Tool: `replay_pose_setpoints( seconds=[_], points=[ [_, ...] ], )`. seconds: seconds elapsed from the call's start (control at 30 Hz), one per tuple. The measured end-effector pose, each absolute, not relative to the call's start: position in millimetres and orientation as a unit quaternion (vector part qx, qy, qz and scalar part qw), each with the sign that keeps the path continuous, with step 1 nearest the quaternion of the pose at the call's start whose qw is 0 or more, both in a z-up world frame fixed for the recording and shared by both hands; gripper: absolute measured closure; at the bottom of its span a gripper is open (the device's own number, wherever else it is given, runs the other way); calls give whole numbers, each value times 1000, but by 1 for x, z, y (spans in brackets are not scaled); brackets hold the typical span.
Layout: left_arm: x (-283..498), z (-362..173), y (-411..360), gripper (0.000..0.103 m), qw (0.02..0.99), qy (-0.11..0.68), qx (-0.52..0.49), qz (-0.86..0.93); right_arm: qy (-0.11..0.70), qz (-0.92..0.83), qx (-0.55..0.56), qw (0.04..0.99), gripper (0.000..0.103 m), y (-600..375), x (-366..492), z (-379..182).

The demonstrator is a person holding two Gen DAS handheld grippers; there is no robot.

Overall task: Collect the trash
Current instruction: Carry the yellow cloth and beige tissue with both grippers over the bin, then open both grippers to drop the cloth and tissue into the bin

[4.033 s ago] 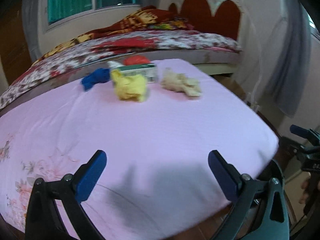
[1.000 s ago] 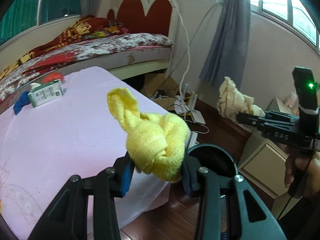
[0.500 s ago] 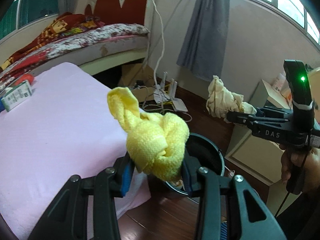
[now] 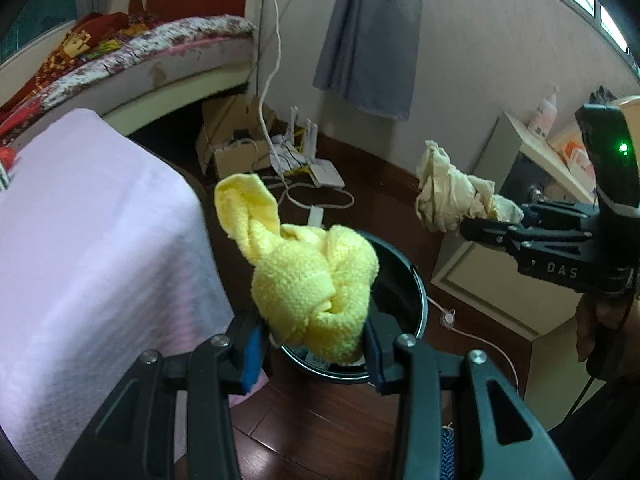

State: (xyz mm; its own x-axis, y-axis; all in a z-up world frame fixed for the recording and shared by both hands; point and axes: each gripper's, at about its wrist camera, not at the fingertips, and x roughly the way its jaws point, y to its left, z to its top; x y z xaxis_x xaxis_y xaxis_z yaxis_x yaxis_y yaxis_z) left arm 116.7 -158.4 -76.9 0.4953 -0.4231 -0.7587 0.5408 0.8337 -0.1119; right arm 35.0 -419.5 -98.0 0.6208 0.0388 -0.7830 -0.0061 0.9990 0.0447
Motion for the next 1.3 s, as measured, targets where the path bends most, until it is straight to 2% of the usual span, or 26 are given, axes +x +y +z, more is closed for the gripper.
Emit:
replay_pose_setpoints(
  seconds=[0.73,0.83,0.87,0.9,0.93,0.97,1.0,1.03,1.07,1.27,1.3],
  points=[
    [146,-157,-190,59,804,507,90,-297,536,37,-49,842,65,-416,71,-194],
    [151,-164,-192,51,798,516,87,-298,541,45,-59,837,65,-412,77,-205],
    [152,-165,-192,46,799,517,83,-297,545,49,-63,834,65,-410,81,-209],
    [153,-165,-191,35,803,515,76,-289,548,49,-69,832,65,-409,83,-212],
    [154,-165,-188,26,808,512,74,-283,552,52,-76,828,62,-405,82,-215],
    [154,-164,-186,10,815,506,73,-273,558,53,-87,824,57,-401,84,-219],
    [154,-163,-183,4,820,501,72,-269,560,43,-102,821,36,-399,85,-222],
    [153,-161,-179,4,824,495,71,-265,557,30,-117,822,14,-399,86,-224],
    [152,-161,-177,4,828,494,79,-255,547,19,-130,827,10,-399,85,-224],
    [151,-164,-154,3,836,499,79,-216,550,0,-121,826,8,-411,82,-220],
    [149,-163,-151,3,837,498,78,-211,552,-4,-110,827,3,-413,82,-218]
  ],
)
